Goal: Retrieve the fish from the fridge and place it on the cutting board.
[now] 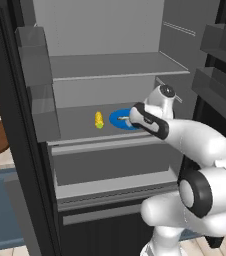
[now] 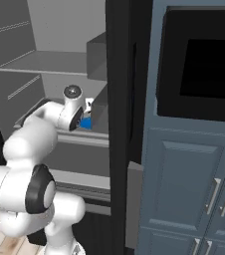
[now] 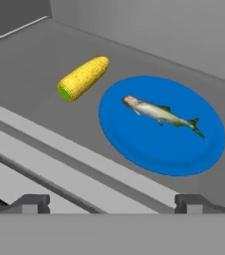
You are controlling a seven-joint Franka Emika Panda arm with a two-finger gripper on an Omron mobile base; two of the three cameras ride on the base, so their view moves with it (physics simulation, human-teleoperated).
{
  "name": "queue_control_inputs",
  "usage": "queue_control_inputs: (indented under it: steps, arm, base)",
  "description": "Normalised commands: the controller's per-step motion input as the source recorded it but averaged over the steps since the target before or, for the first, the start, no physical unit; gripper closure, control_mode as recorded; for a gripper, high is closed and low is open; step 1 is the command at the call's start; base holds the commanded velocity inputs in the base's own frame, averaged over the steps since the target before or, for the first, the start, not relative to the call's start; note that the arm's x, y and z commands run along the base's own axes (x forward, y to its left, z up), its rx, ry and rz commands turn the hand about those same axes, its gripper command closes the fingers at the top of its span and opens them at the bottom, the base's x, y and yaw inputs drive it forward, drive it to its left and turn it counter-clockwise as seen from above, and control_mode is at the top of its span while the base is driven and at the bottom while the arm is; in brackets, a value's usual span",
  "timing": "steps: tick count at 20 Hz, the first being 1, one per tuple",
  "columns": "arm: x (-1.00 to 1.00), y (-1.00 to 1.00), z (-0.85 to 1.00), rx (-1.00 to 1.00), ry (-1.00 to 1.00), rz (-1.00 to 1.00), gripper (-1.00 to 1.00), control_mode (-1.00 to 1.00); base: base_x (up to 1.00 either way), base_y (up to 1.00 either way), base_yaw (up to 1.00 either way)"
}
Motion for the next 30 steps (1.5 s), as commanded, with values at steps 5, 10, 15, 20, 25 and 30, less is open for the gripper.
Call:
queue_control_inputs:
  steps: [5, 10, 15, 20, 25, 30]
  arm:
    - [0.46, 0.00, -0.16, 0.00, 0.00, 0.07, -1.00, -1.00]
    - [0.24, -0.01, -0.03, 0.00, 0.00, 0.13, -1.00, -1.00]
    - [0.24, -0.01, -0.10, -0.01, 0.03, 0.13, -1.00, -1.00]
    - [0.23, 0.00, -0.23, -0.04, 0.05, 0.10, -1.00, -1.00]
    - [0.27, 0.00, -0.10, -0.04, 0.01, 0.08, -1.00, -1.00]
    - [0.30, -0.01, -0.24, -0.10, 0.00, 0.07, -1.00, -1.00]
  base:
    - [0.00, 0.00, 0.00]
    - [0.00, 0.00, 0.00]
    - [0.00, 0.00, 0.00]
    - [0.00, 0.00, 0.00]
    - [0.00, 0.00, 0.00]
    - [0.00, 0.00, 0.00]
